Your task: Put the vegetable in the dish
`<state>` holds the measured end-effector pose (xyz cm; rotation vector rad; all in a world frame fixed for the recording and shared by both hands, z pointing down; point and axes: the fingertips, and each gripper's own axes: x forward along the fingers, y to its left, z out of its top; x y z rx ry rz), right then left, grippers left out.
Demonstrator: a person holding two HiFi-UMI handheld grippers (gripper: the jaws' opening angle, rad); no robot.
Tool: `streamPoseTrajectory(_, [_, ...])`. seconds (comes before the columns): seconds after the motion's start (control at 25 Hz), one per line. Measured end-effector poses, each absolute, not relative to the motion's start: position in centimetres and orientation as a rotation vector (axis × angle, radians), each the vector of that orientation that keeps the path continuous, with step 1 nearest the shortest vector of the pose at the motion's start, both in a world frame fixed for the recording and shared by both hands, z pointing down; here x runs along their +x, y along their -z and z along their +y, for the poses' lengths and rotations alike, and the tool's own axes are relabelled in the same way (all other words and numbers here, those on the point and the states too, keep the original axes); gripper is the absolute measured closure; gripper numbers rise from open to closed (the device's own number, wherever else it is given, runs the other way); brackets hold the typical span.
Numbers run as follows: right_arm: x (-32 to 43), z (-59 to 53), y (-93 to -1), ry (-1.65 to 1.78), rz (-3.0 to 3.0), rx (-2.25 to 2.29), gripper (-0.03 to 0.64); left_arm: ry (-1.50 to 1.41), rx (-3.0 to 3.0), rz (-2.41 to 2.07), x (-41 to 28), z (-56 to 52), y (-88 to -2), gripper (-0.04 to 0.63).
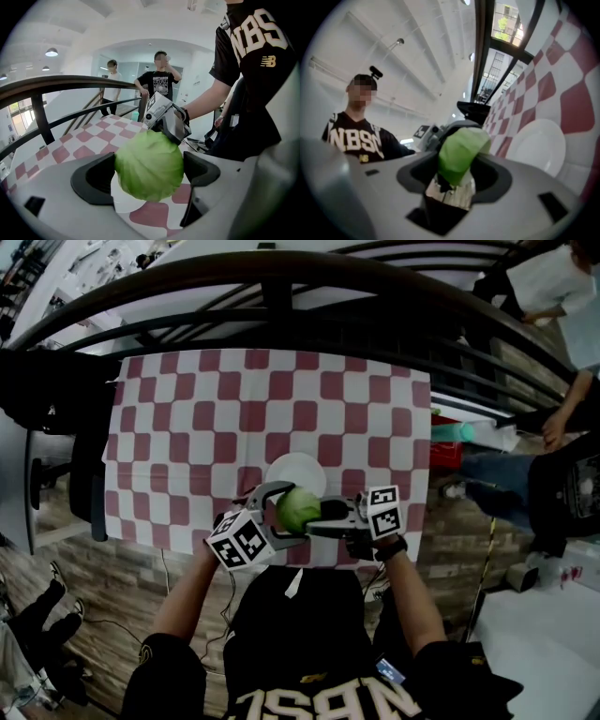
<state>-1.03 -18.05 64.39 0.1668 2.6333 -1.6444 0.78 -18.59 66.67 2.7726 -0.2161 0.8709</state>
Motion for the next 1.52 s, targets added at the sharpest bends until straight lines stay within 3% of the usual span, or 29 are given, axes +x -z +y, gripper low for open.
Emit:
streamPoseTrajectory(0.2, [0.4,-19.1,-66.1,1.589,2.755,-0.036,0.370,-0.894,2.738,-0.279,0.6,-19.4,-67.7,0.118])
streamPoseTrajectory(0.52, [6.1,-24.7,-66.4,1.431,2.564,-0.690,0.368,-1.033,2.581,-0.620,-0.8,-23.6,-71.7,0.120])
streamPoseTrajectory(0.96, [7.2,-24.1,-66.5,1.339,2.550,-0.939,0.368,-1.316,2.442,-0.734,0.0,-23.9,-78.2,0.120])
streamPoseTrajectory(1.32, [6.5,-23.3,-63.0,1.203,2.529,-1.041,0.368,-1.247,2.453,-0.857,-0.7,-25.2,-75.5,0.118])
streamPoseTrajectory(1.52, [7.7,-24.2,-57.0,0.972,2.497,-1.276,0.370,-0.864,2.487,-1.058,-2.2,-26.8,-65.8,0.118])
